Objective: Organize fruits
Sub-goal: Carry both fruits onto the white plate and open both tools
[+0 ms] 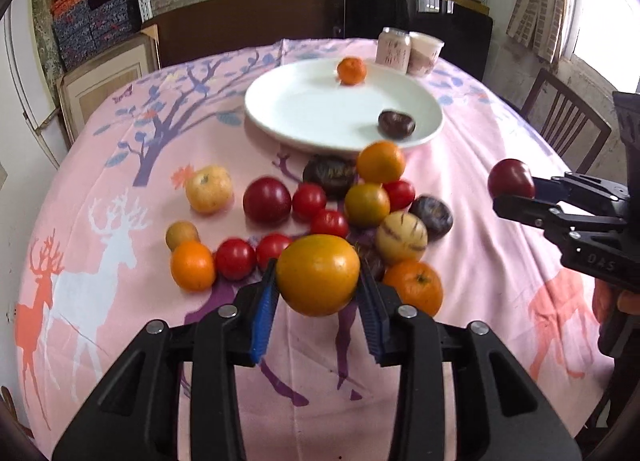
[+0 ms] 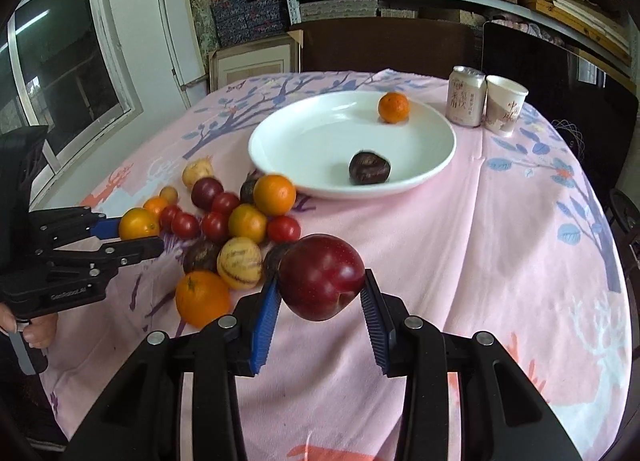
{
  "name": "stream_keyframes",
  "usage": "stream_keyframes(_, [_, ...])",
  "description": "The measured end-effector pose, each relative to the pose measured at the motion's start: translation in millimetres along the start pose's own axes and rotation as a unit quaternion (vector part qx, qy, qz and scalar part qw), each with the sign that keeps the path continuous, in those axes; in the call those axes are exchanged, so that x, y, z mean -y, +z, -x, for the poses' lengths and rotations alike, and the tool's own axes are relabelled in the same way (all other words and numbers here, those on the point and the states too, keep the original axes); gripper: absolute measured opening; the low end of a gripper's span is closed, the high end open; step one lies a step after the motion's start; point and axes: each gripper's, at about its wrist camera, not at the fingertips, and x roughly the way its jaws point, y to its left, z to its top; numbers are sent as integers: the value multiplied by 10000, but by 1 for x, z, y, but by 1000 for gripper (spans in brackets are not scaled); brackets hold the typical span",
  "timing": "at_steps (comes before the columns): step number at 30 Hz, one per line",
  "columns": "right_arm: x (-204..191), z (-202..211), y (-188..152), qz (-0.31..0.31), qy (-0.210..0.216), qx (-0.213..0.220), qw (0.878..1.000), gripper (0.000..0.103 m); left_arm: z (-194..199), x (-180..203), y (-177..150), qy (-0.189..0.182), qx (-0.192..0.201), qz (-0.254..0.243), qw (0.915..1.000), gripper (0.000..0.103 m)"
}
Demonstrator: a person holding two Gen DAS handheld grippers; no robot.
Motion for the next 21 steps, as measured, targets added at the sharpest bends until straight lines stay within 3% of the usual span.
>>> stream_keyframes(5, [9, -14, 38, -108, -134, 425, 9989, 41, -16, -6, 57, 289, 292, 257, 9988, 37])
stream_keyframes(10, [17, -54, 61, -343, -172, 213, 9990, 41, -60, 0, 103, 273, 31, 481, 9985, 37])
stream_keyframes(18, [23, -101, 65, -635, -180, -279, 9974, 41, -117, -5, 124, 482, -481, 636, 9956, 37])
stream_keyframes(21, [22, -102, 63, -735, -143, -186, 9970, 52, -119, -11, 123, 292, -522, 836, 9947, 45])
